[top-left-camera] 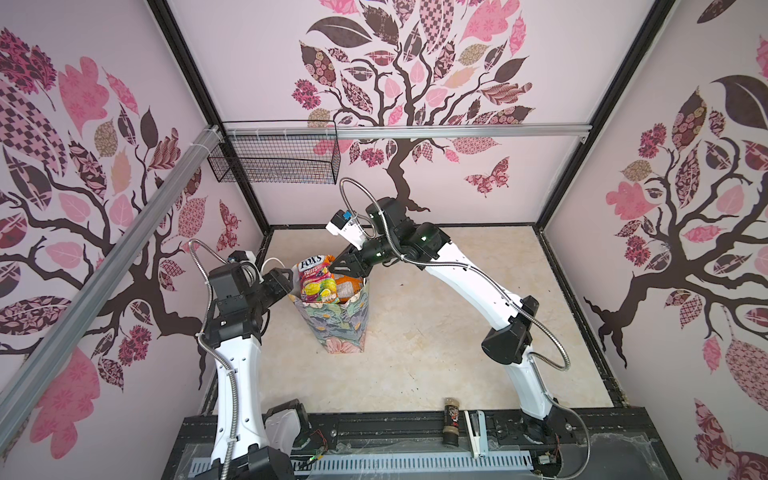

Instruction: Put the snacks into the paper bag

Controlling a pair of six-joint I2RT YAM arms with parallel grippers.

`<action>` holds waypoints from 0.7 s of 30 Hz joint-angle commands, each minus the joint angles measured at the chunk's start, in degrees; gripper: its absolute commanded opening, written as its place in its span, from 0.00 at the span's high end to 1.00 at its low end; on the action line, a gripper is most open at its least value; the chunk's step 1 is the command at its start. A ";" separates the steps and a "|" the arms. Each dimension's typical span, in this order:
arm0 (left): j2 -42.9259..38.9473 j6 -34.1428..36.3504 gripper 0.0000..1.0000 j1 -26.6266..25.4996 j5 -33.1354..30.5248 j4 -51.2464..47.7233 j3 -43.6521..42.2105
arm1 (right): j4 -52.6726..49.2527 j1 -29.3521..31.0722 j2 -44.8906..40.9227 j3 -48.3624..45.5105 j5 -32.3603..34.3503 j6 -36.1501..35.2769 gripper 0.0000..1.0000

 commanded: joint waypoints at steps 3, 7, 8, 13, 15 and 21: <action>-0.54 1.33 0.47 0.20 -1.22 -0.18 -0.19 | -1.23 1.59 -2.16 1.79 8.77 -2.24 0.60; -0.72 2.75 0.46 0.18 -2.91 -1.60 1.57 | -2.65 4.45 -6.90 1.94 16.96 -3.20 0.57; -0.70 3.51 0.46 0.22 -3.66 -2.80 2.64 | -2.67 4.73 -8.68 1.10 16.40 -2.39 0.54; -2.55 5.88 0.42 -2.96 -11.13 -10.00 10.47 | 5.53 4.89 -21.69 -14.54 15.64 2.14 0.45; -3.66 7.17 0.40 -6.72 -15.49 -12.05 13.53 | 10.18 4.90 -27.02 -22.09 17.76 3.54 0.45; -0.57 8.96 0.36 -9.90 -11.24 -20.57 22.51 | 19.19 4.92 -38.80 -42.49 24.70 7.66 0.43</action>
